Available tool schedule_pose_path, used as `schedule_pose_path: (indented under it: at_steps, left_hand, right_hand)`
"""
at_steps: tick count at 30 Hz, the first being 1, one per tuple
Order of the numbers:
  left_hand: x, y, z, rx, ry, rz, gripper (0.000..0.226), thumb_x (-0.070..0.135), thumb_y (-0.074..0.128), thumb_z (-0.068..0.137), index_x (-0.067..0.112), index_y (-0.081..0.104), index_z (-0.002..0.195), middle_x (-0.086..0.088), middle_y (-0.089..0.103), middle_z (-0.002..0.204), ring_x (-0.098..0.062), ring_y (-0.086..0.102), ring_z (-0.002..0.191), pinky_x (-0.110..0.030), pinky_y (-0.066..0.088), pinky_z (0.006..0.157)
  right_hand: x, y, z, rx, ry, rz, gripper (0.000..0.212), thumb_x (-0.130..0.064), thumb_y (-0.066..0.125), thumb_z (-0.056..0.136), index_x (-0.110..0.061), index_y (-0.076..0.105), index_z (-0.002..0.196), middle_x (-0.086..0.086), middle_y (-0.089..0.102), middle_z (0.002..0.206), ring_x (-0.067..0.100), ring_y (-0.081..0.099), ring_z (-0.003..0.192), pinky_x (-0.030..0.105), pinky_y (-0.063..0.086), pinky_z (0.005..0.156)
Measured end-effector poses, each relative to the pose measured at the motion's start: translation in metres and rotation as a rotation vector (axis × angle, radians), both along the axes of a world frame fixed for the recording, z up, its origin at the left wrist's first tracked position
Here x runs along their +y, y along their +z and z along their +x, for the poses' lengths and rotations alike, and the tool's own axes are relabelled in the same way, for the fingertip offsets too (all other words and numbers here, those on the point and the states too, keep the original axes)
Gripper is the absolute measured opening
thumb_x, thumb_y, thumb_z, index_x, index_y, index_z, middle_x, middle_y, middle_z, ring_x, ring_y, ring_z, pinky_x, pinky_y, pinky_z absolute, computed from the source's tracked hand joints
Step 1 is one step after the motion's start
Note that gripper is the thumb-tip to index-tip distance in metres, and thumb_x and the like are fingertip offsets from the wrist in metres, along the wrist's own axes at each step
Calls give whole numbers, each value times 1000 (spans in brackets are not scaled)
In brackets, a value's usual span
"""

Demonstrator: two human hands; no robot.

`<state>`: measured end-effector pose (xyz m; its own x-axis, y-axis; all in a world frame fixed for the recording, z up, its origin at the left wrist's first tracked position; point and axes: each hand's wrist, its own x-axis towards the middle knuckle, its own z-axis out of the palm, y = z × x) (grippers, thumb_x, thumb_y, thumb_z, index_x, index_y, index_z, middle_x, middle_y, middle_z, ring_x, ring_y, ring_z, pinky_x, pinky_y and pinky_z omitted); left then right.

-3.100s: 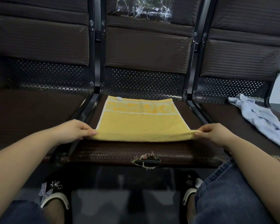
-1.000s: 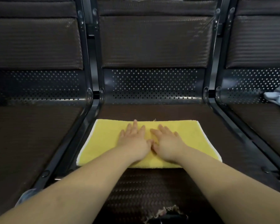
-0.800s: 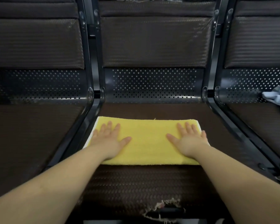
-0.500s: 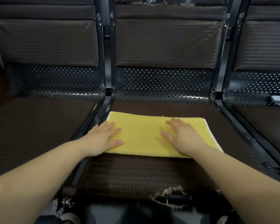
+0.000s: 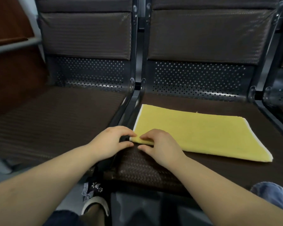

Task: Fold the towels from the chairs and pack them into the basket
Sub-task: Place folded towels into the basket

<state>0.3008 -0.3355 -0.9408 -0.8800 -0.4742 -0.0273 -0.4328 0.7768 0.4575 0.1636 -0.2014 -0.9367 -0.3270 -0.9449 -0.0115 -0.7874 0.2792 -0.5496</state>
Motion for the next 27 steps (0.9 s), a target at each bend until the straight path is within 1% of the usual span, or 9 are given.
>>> schedule_pose_path:
  at_steps: [7, 12, 16, 19, 21, 22, 24, 25, 27]
  left_hand:
    - [-4, -5, -10, 46, 6, -83, 20, 32, 65, 87, 23, 69, 104, 10, 57, 110, -10, 50, 110, -34, 41, 99]
    - [-6, 6, -16, -24, -65, -98, 21, 35, 61, 90, 20, 69, 103, 8, 53, 117, -10, 43, 117, -31, 33, 104]
    - [-1, 23, -12, -60, -162, -66, 28, 41, 64, 86, 22, 67, 107, 11, 49, 124, -3, 34, 123, -22, 24, 107]
    - [10, 31, -9, -67, -215, -37, 34, 46, 71, 79, 24, 64, 104, 12, 49, 124, -1, 36, 120, -20, 26, 106]
    - [21, 39, -9, 9, -209, 70, 18, 45, 73, 77, 36, 60, 85, 16, 57, 114, 1, 46, 108, -19, 34, 100]
    - [27, 45, -9, 36, -187, 143, 17, 47, 73, 76, 40, 58, 78, 21, 60, 101, 3, 52, 96, -19, 40, 91]
    - [40, 55, -9, 23, -146, 304, 18, 47, 70, 79, 36, 59, 72, 22, 59, 69, 4, 52, 65, -17, 40, 67]
    - [47, 59, -9, 15, -144, 392, 20, 45, 69, 82, 31, 60, 71, 18, 55, 61, 2, 46, 58, -18, 37, 62]
    - [60, 66, -9, 18, -186, 519, 24, 49, 67, 81, 28, 62, 71, 11, 52, 64, -5, 44, 61, -23, 36, 62]
  right_hand:
    - [-16, -12, -1, 26, -60, -22, 31, -39, 62, 88, -25, 66, 116, -4, 58, 107, 14, 51, 104, 28, 41, 91]
    - [-16, -4, -5, 1, -54, 20, 25, -40, 58, 91, -23, 69, 106, -4, 60, 102, 15, 54, 96, 30, 44, 85]
    - [-3, 10, -14, -184, 4, 48, 14, -37, 65, 87, -24, 71, 91, -8, 66, 90, 10, 57, 85, 27, 46, 80]
    - [13, 25, -21, -331, -25, 37, 11, -35, 68, 85, -26, 69, 79, -12, 66, 79, 3, 55, 74, 19, 42, 70]
    - [27, 36, -24, -447, -58, 46, 13, -34, 70, 83, -27, 68, 73, -14, 64, 70, 0, 53, 66, 15, 41, 64]
    - [35, 41, -24, -525, -73, 53, 14, -33, 71, 82, -26, 68, 71, -14, 62, 65, -1, 51, 62, 14, 40, 61]
    - [52, 49, -25, -670, -83, 85, 14, -32, 72, 78, -20, 69, 72, -13, 59, 60, 0, 48, 58, 13, 38, 58]
    - [60, 53, -25, -736, -71, 104, 16, -34, 72, 74, -18, 69, 74, -11, 57, 60, 1, 47, 57, 14, 37, 56]
    - [76, 62, -24, -875, -46, 141, 23, -35, 70, 67, -14, 67, 77, -6, 55, 59, 3, 46, 52, 14, 36, 50]
